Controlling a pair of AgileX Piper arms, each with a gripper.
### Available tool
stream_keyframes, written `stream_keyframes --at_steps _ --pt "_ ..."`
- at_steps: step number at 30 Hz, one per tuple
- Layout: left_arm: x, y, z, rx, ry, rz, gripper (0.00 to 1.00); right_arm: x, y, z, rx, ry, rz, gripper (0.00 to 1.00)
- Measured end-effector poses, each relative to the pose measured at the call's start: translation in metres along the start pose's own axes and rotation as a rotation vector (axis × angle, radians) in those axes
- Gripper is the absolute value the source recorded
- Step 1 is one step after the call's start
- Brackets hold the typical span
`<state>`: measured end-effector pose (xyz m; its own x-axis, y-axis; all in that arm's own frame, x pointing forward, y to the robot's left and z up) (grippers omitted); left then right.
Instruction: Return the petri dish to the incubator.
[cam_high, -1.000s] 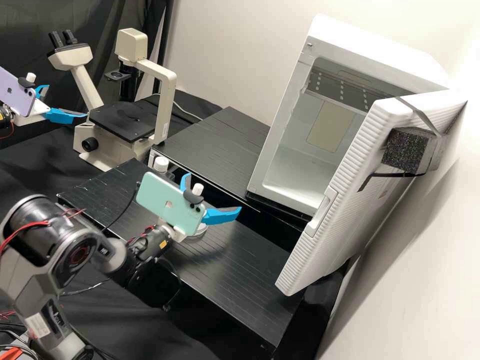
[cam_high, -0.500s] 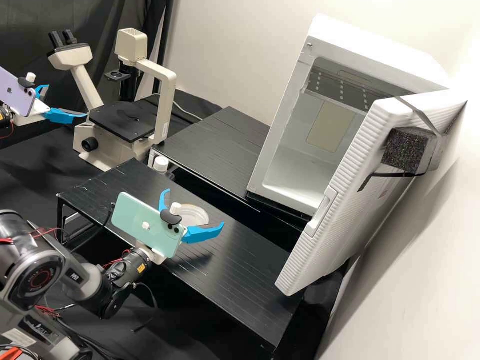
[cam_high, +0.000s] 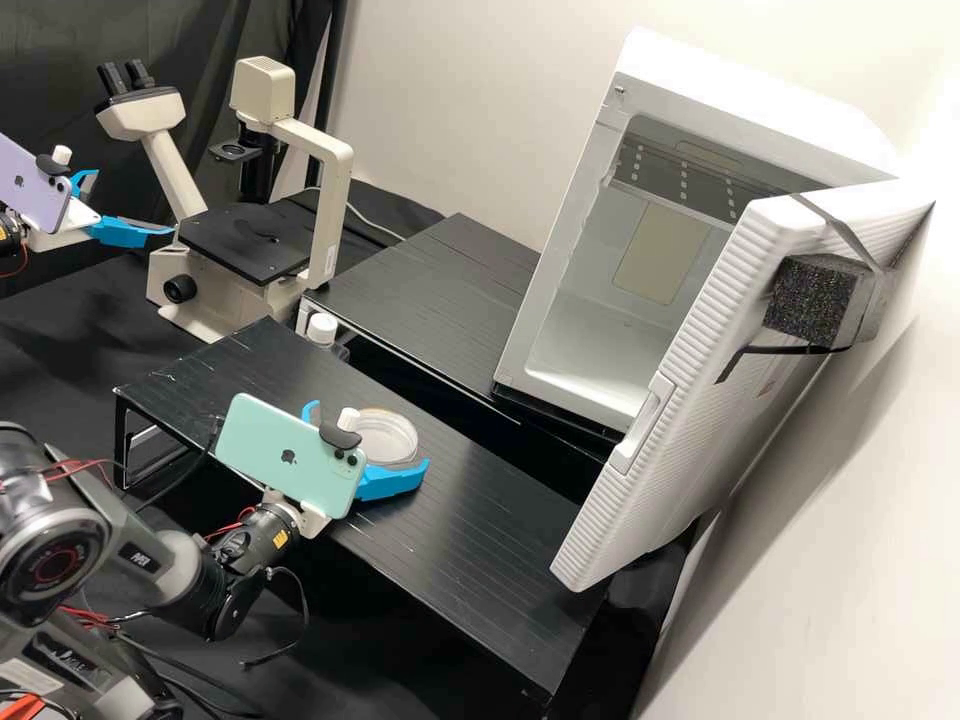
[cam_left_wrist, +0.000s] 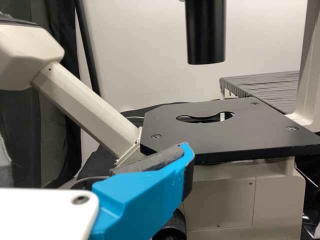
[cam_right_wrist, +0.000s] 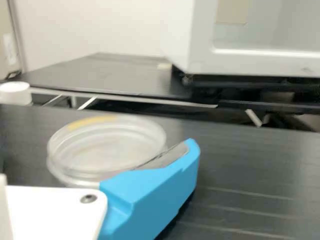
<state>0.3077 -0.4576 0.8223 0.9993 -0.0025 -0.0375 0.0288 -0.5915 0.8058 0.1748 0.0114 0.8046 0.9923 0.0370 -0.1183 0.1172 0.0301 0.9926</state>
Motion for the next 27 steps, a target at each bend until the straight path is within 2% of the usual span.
stream_keyframes --at_steps 4,7,15,21,27 --pt "0.000 0.000 0.000 0.000 0.000 0.000 1.00 0.006 -0.006 0.005 0.010 -0.009 -0.014 1.00" --pt "0.000 0.000 0.000 0.000 0.000 0.000 1.00 0.009 -0.005 0.010 0.024 0.001 0.011 1.00" --pt "0.000 0.000 0.000 0.000 0.000 0.000 1.00 0.010 -0.005 0.015 0.024 0.013 0.017 1.00" --pt "0.000 0.000 0.000 0.000 0.000 0.000 1.00 0.009 -0.004 0.016 0.010 0.018 0.005 1.00" --pt "0.000 0.000 0.000 0.000 0.000 0.000 1.00 0.002 0.005 0.021 -0.033 0.038 0.002 1.00"
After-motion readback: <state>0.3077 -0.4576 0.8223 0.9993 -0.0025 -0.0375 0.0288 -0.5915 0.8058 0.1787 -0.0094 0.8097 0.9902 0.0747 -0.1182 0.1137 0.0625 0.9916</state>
